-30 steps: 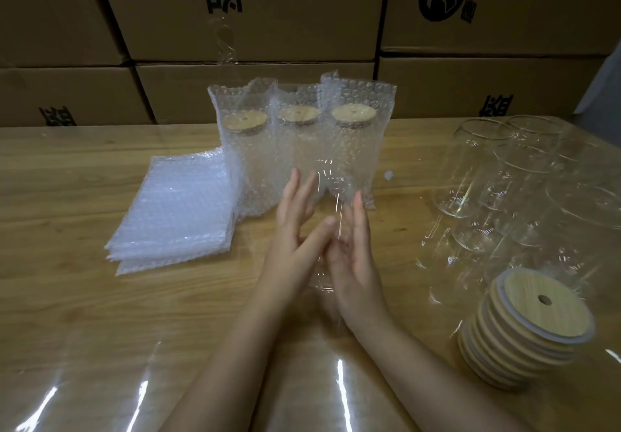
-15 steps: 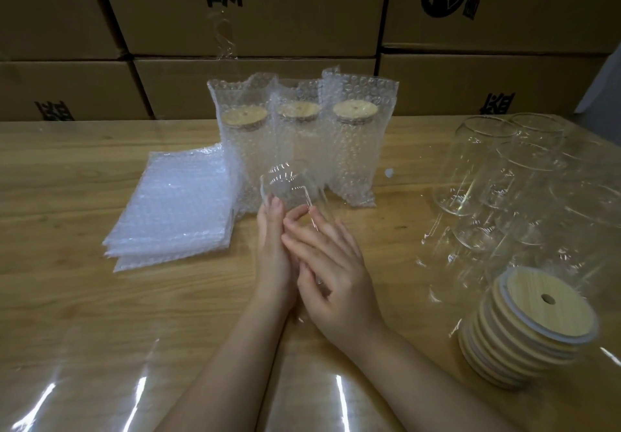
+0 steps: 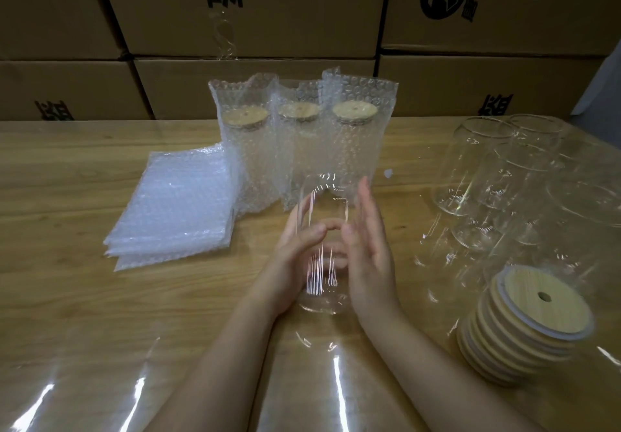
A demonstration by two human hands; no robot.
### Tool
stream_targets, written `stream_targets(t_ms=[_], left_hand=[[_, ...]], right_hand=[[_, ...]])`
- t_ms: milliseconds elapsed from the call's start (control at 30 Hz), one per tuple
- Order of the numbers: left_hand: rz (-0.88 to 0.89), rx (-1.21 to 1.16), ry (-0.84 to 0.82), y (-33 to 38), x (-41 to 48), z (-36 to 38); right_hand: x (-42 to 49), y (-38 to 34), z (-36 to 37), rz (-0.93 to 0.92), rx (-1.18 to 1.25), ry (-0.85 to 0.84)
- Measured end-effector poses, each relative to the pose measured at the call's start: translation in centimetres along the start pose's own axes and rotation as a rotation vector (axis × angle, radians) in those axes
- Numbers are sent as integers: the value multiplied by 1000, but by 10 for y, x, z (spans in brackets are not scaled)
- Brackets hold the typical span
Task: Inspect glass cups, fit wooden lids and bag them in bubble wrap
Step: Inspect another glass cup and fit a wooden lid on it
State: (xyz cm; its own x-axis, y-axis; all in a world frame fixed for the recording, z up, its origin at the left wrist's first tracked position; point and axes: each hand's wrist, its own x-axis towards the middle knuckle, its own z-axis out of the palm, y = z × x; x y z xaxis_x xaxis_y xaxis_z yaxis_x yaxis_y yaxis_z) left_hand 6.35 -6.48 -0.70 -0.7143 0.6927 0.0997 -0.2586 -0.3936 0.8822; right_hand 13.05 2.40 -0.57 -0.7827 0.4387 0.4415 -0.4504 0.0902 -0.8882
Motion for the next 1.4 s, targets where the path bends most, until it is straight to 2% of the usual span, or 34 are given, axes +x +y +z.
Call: stream_targets(t_ms=[67,100,200,300,467,567,700,833,1000,1100,1200,1400], left_hand=[[56,-11,33,-4,2,2],[99,-5,53,-7,2,2],[254,77,133,-9,2,8],[449,150,277,-7,-1,8],[700,468,438,-6,-8,17],[839,694,451,-3,-9,20],[958,927,371,0,-8,18],[971,1036,309,0,-7,8],[856,1109,295,0,-8,-4],[695,1016,296,-5,-10,2],[656,954,282,-2,-9,9],[839,1009,203,5,-8,16]], right_hand=[[4,4,-3,206,149,-9],[5,6,-5,247,175,-18],[8,9,-6,294,203,-76],[8,8,-5,431,264,-129],[10,4,-2,575,291,-98],[11,7,-3,596,293,-84],[12,12,-3,598,345,-36],[11,16,-4,580,337,72],[15,15,-3,542,446,216],[18,17,-8,530,543,276],[18,17,-11,518,623,251],[18,11,-9,578,687,68]])
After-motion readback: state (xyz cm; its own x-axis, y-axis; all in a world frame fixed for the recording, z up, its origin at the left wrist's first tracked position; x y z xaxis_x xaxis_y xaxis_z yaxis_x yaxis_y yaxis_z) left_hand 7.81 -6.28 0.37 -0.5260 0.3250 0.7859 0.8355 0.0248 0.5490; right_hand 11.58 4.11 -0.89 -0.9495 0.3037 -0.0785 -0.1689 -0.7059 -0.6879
